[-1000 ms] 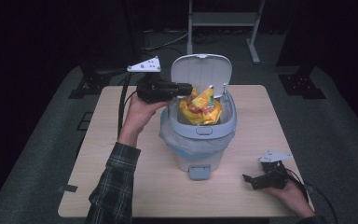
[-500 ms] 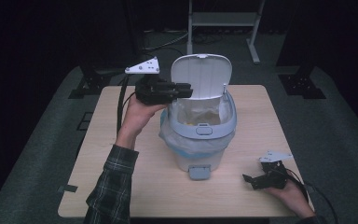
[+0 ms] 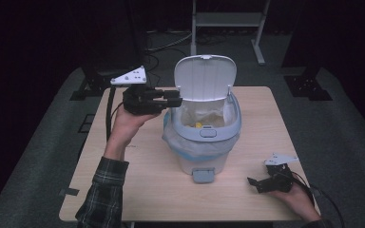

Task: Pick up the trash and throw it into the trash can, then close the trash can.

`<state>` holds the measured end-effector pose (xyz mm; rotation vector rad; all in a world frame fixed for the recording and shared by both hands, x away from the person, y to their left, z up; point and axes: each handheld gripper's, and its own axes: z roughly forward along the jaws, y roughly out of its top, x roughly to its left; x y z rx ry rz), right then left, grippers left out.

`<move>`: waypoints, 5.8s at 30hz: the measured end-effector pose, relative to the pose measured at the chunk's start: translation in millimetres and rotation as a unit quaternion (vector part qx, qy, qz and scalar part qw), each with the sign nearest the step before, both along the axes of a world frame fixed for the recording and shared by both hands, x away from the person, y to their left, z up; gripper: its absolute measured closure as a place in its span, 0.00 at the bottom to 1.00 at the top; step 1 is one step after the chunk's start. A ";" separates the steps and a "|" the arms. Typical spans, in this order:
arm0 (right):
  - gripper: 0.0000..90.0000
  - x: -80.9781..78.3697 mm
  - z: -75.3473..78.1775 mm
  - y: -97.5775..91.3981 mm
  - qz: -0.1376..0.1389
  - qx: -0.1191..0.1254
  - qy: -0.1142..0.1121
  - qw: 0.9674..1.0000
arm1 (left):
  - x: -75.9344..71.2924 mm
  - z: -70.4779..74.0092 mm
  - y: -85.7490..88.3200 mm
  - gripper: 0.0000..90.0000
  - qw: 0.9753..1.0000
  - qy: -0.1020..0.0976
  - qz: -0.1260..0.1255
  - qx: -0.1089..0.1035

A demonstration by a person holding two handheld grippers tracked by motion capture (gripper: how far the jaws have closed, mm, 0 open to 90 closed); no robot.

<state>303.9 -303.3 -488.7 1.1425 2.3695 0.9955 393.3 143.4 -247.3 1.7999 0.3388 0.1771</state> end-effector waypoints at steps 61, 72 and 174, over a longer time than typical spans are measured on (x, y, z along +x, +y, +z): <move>0.00 -0.1 0.0 0.0 0.000 0.000 0.000 1.000 | 54.6 35.4 -5.4 1.00 0.999 0.000 -0.013 -0.029; 0.00 -0.1 0.0 0.0 0.000 0.000 0.000 1.000 | 30.0 28.6 -8.4 1.00 0.999 -0.005 -0.037 -0.018; 0.00 -0.9 0.0 -0.2 -0.003 0.000 0.001 1.000 | -87.0 -40.7 19.0 0.02 0.989 0.000 0.112 0.091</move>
